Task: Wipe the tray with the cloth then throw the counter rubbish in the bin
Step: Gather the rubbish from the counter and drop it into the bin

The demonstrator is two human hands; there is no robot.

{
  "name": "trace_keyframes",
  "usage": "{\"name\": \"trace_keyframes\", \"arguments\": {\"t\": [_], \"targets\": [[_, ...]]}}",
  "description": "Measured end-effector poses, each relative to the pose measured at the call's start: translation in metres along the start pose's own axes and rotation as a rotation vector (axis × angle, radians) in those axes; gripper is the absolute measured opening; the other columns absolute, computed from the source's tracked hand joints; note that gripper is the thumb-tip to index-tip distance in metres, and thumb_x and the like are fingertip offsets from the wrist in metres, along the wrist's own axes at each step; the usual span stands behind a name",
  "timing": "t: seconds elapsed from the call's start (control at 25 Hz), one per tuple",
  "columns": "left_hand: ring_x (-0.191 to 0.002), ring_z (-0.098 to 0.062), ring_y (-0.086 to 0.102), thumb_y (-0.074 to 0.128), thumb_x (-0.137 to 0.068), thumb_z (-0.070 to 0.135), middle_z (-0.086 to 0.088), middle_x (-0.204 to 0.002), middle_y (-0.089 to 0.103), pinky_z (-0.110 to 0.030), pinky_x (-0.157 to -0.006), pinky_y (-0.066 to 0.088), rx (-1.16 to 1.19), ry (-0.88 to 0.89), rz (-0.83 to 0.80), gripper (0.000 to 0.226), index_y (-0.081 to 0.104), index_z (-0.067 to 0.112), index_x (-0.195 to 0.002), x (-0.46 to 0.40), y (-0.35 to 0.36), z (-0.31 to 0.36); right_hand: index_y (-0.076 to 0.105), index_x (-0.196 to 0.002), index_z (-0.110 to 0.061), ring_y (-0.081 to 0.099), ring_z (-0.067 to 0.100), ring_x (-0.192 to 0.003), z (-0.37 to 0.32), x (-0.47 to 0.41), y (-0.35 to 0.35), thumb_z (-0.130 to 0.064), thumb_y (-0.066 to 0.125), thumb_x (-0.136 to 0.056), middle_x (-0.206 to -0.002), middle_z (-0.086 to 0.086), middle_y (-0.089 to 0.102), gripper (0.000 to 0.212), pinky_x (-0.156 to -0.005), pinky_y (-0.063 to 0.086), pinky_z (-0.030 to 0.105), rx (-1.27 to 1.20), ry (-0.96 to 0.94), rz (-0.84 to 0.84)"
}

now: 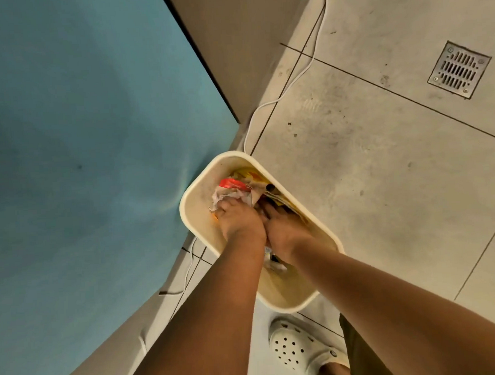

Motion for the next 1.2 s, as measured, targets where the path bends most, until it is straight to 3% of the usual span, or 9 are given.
{"name": "trace_keyframes", "arguments": {"t": [0.08, 0.16, 0.28, 0.4, 0.56, 0.88, 1.08, 1.2], "targets": [[-0.136, -0.032, 0.027, 0.029, -0.099, 0.018, -0.02, -0.146, 0.028, -0.038, -0.114, 0.022, 0.079, -0.001, 0.106, 0.05, 0.017, -0.001, -0.143, 0.023, 0.001, -0.004, -0.003, -0.149, -0.018, 0.01, 0.022, -0.144, -0.005, 0.021, -0.002, -0.026, 0.057, -0.088, -0.157, 0.0, 0.001, 0.086, -0.119, 0.014, 0.034, -0.047, -0.026, 0.097], [-0.141, -0.03, 0.02, 0.031, -0.098, 0.014, -0.019, -0.152, 0.019, -0.036, -0.116, 0.017, 0.148, 0.004, 0.132, 0.053, 0.012, 0.0, -0.145, 0.044, -0.003, -0.01, 0.0, -0.15, -0.018, 0.005, 0.019, -0.145, -0.009, 0.047, -0.009, -0.029, 0.052, -0.091, -0.158, -0.001, 0.001, 0.079, -0.119, 0.011, 0.034, -0.076, -0.048, 0.14], [-0.143, -0.028, 0.013, 0.046, -0.093, 0.013, -0.014, -0.156, 0.008, -0.035, -0.117, 0.016, 0.237, 0.026, 0.146, 0.068, 0.006, 0.006, -0.148, 0.084, -0.019, -0.023, 0.021, -0.147, -0.021, 0.019, 0.02, -0.141, -0.01, 0.086, -0.026, -0.025, 0.047, -0.092, -0.152, -0.001, 0.021, 0.061, -0.114, 0.026, 0.033, -0.14, -0.061, 0.17], [-0.139, -0.025, 0.023, 0.051, -0.09, 0.021, -0.007, -0.156, 0.011, -0.034, -0.112, 0.025, 0.322, 0.024, 0.147, 0.069, 0.014, 0.015, -0.148, 0.13, -0.048, -0.036, 0.03, -0.143, -0.019, 0.03, 0.02, -0.134, -0.011, 0.122, -0.053, -0.023, 0.05, -0.089, -0.147, -0.001, 0.03, 0.058, -0.106, 0.037, 0.031, -0.181, -0.006, 0.184], [-0.132, -0.022, 0.038, 0.048, -0.092, 0.022, 0.003, -0.156, 0.006, -0.035, -0.102, 0.039, 0.551, 0.038, 0.142, 0.055, 0.03, 0.025, -0.144, 0.199, -0.095, -0.056, 0.036, -0.14, -0.019, 0.035, 0.021, -0.128, -0.033, 0.178, -0.106, -0.016, 0.048, -0.09, -0.142, -0.001, 0.037, 0.052, -0.102, 0.041, 0.033, -0.163, 0.006, 0.249], [-0.113, -0.022, 0.055, 0.055, -0.087, 0.016, -0.002, -0.137, 0.046, -0.026, -0.099, 0.041, 0.926, 0.095, 0.348, 0.038, 0.056, 0.021, -0.125, 0.391, -0.204, -0.12, 0.049, -0.13, -0.02, 0.04, 0.021, -0.123, -0.121, 0.34, -0.237, -0.016, 0.047, -0.09, -0.133, 0.002, 0.047, 0.04, -0.099, 0.04, 0.031, -0.189, -0.125, 0.485], [-0.116, -0.025, 0.055, 0.049, -0.091, 0.011, -0.007, -0.135, 0.049, -0.029, -0.1, 0.043, 1.019, 0.204, 0.492, 0.035, 0.058, 0.018, -0.124, 0.509, -0.264, -0.153, 0.049, -0.13, -0.019, 0.045, 0.022, -0.12, -0.184, 0.429, -0.297, -0.015, 0.049, -0.09, -0.128, 0.003, 0.051, 0.04, -0.097, 0.04, 0.032, -0.201, -0.265, 0.598], [-0.119, -0.021, 0.053, 0.048, -0.092, 0.006, -0.007, -0.132, 0.055, -0.025, -0.101, 0.039, 1.084, 0.254, 0.633, 0.035, 0.057, 0.013, -0.125, 0.567, -0.294, -0.184, 0.051, -0.128, -0.016, 0.047, 0.023, -0.118, -0.217, 0.468, -0.336, -0.014, 0.051, -0.089, -0.124, 0.005, 0.054, 0.039, -0.096, 0.041, 0.033, -0.16, -0.408, 0.724]]}}
Point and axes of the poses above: each hand's wrist, its own x-axis away from the middle knuckle, its own y-axis out of the palm, z = x × y, the point moved 3 cm from there along -x, towards the middle knuckle
